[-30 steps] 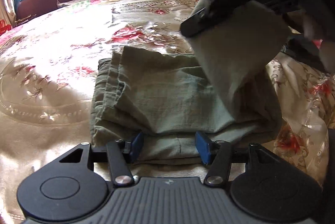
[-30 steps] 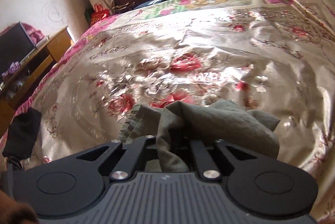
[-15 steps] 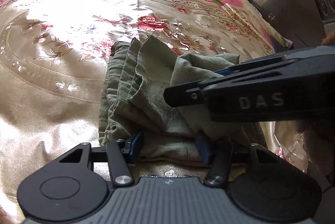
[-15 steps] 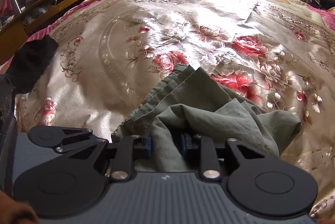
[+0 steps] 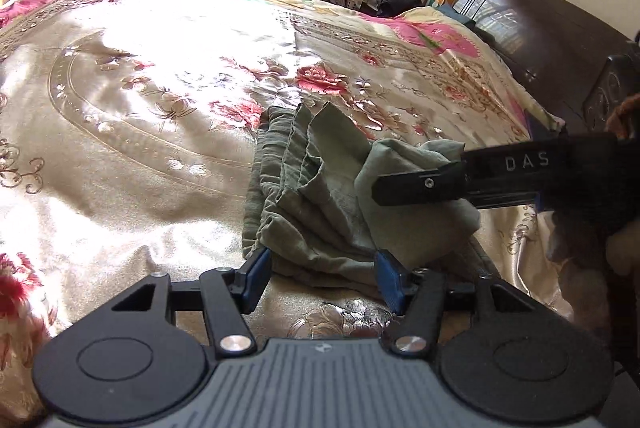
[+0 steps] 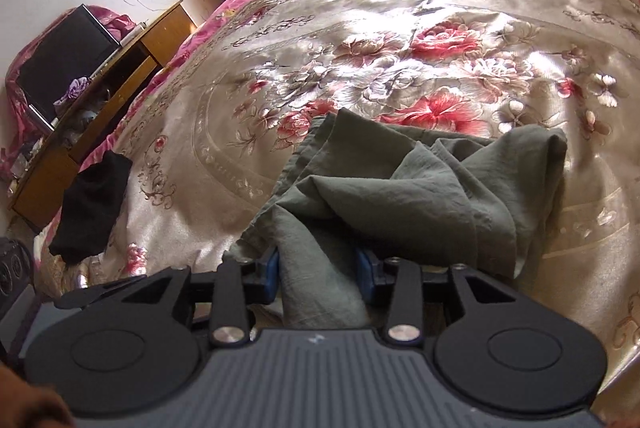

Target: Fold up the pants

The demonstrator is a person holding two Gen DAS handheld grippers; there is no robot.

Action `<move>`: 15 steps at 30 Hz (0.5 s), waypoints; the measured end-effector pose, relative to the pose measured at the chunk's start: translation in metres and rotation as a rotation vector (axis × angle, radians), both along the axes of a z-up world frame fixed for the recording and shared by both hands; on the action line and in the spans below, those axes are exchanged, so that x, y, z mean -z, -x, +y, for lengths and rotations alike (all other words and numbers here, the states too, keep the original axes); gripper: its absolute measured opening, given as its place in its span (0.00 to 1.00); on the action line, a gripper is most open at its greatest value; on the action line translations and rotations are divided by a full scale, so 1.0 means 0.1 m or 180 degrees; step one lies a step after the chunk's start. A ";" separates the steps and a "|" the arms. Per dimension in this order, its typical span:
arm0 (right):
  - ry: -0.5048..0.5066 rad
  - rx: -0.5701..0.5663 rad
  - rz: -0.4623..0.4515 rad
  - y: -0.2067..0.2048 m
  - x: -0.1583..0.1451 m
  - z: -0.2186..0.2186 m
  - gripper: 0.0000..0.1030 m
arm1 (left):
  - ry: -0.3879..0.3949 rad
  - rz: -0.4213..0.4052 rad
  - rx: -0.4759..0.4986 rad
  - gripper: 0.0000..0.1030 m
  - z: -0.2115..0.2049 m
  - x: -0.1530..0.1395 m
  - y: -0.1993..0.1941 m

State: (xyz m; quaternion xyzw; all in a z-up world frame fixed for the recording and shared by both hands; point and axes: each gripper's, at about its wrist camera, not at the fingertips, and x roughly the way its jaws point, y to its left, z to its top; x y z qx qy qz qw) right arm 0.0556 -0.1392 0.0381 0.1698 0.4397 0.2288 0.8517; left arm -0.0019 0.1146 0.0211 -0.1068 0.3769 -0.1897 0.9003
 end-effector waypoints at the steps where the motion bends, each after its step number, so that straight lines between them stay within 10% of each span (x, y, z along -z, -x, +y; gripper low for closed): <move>1: -0.0127 -0.0016 -0.0014 -0.01 -0.02 0.01 0.39 | -0.0010 -0.0054 0.0019 0.68 -0.02 -0.03 0.03; 5: -0.0404 0.0039 -0.0040 -0.05 -0.08 -0.01 0.41 | -0.0096 -0.0305 0.0121 0.68 -0.15 -0.15 0.16; 15: 0.0287 0.0367 -0.0163 0.34 -0.03 -0.49 0.43 | -0.0633 -0.0418 0.0218 0.71 -0.42 -0.08 0.07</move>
